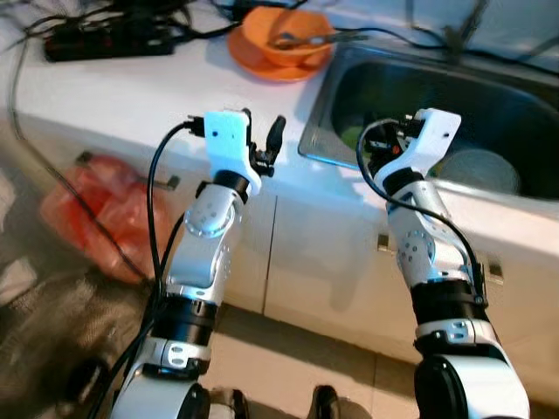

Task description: Kitchen organization

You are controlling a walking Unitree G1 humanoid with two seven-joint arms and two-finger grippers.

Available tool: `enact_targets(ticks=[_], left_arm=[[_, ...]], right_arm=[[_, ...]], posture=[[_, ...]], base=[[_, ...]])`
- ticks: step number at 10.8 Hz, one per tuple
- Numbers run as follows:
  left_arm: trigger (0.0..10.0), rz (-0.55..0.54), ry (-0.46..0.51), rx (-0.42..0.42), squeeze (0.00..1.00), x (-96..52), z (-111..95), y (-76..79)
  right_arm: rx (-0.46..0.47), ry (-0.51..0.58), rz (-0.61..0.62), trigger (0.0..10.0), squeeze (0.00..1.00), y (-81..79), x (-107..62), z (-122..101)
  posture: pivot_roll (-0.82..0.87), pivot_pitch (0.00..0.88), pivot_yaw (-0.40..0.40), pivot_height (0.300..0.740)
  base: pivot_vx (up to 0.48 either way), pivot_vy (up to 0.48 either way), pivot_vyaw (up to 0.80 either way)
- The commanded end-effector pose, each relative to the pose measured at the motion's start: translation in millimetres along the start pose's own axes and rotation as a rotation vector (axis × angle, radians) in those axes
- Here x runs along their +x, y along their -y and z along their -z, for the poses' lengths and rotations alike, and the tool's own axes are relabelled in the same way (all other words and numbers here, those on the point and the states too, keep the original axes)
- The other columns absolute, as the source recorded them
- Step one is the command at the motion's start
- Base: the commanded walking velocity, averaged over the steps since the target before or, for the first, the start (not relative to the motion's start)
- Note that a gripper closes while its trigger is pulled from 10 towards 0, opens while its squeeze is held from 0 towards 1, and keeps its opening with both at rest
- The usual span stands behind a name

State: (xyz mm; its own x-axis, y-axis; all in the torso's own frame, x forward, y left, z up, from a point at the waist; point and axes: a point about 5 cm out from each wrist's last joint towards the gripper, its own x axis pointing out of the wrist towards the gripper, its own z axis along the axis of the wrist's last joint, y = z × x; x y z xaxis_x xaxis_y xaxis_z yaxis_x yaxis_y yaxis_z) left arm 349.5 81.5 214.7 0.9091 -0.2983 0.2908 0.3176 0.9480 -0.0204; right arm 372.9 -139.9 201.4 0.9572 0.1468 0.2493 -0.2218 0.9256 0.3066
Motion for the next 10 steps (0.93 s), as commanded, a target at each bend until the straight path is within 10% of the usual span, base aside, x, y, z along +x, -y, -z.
enact_targets(ticks=[1, 10], left_arm=[[10.0, 0.009, -0.009, 0.001, 0.00, 0.6, 1.4, 4.3], [10.0, -0.034, -0.012, 0.012, 0.00, 0.1, 2.0, -2.7]], right_arm=[[0.000, 0.010, 0.011, 10.0, 0.00, 4.0, -1.9, -2.0], [0.006, -0.005, 0.041, 10.0, 0.00, 7.6, -2.6, 2.5]], posture=[[0.04, 0.157, -0.033, 0.740], [0.04, 0.172, -0.031, 0.740]], base=[[0.000, 0.349, 0.00], [0.000, 0.078, -0.27]])
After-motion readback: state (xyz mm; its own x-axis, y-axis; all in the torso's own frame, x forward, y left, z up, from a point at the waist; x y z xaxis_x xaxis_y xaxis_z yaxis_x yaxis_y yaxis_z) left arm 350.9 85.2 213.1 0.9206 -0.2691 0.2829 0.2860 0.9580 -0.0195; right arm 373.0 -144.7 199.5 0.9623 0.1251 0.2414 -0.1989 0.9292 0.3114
